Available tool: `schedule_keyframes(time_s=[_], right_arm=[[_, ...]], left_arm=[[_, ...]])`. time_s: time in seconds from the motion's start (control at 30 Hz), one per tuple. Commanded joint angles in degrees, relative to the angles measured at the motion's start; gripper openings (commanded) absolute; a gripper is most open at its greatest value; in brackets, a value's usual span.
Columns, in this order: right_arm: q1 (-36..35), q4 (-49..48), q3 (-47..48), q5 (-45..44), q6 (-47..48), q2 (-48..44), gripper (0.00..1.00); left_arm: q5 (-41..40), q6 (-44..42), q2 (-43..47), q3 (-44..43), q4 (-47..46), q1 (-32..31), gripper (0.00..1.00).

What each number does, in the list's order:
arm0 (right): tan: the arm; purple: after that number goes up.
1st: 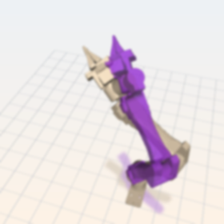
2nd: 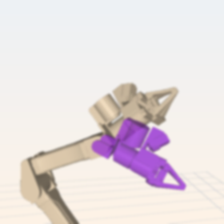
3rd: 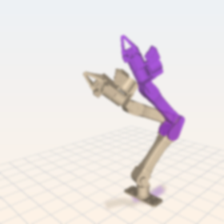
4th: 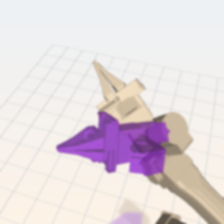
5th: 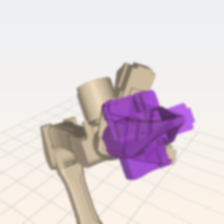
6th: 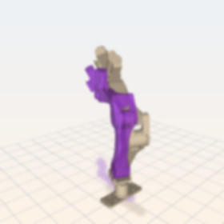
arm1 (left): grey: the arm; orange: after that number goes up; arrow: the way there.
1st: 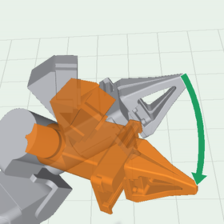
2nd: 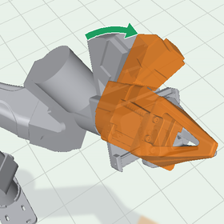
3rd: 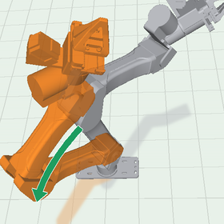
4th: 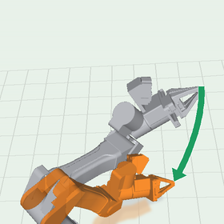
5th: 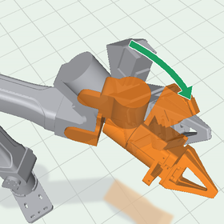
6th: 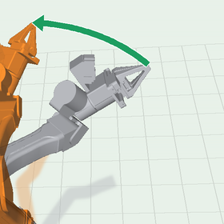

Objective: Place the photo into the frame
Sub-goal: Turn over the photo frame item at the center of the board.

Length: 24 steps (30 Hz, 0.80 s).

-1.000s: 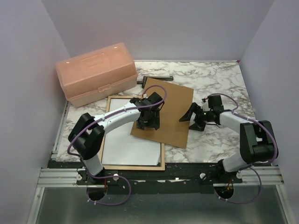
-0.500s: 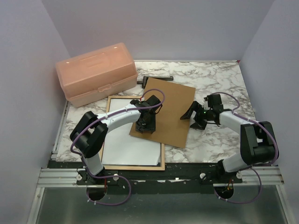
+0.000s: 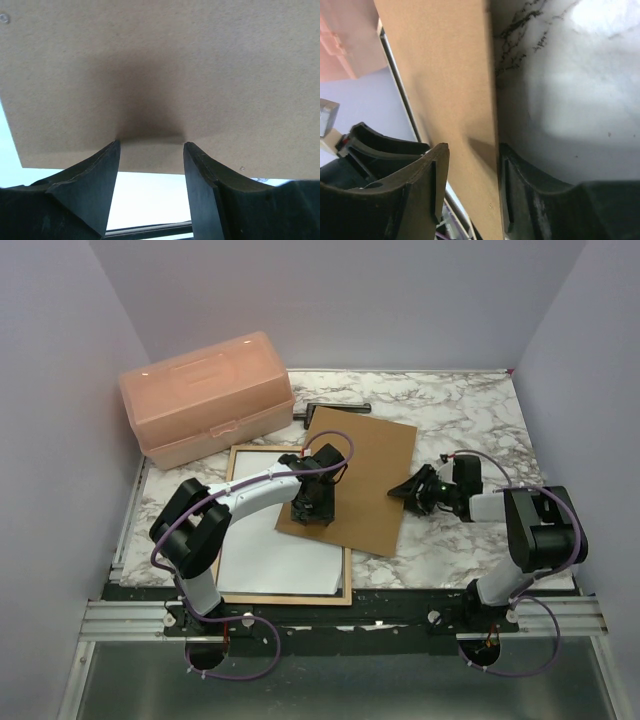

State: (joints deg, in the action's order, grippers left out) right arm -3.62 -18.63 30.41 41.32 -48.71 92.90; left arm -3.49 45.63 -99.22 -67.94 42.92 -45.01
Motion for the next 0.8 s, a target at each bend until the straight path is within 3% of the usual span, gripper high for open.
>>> schedule_keyframes(time_s=[0.0,0.1,0.23,0.5,0.77], right_arm=[[0.5,-13.7,-2.9,6.3,-5.6,0.0,0.42],[0.5,-14.8,-3.7,6.6,-6.9,-3.5,0.16],[0.5,-12.7,-3.2,6.7,-6.6,-10.0,0.01],[0.5,12.5,9.4,1.9,1.9,-22.8,0.00],[0.5,49.7,37.8,-9.5,14.0,-22.2,0.00]], left_arm=[[2.2,-0.8,1.9,1.2,-2.7,0.2,0.56],[2.9,-1.0,3.1,1.7,-4.1,0.2,0.59],[3.3,-1.5,6.7,2.7,-6.1,0.2,0.62],[1.7,-2.4,17.2,3.5,-6.9,0.0,0.73],[1.4,-2.3,26.0,3.7,-6.6,0.1,0.76]])
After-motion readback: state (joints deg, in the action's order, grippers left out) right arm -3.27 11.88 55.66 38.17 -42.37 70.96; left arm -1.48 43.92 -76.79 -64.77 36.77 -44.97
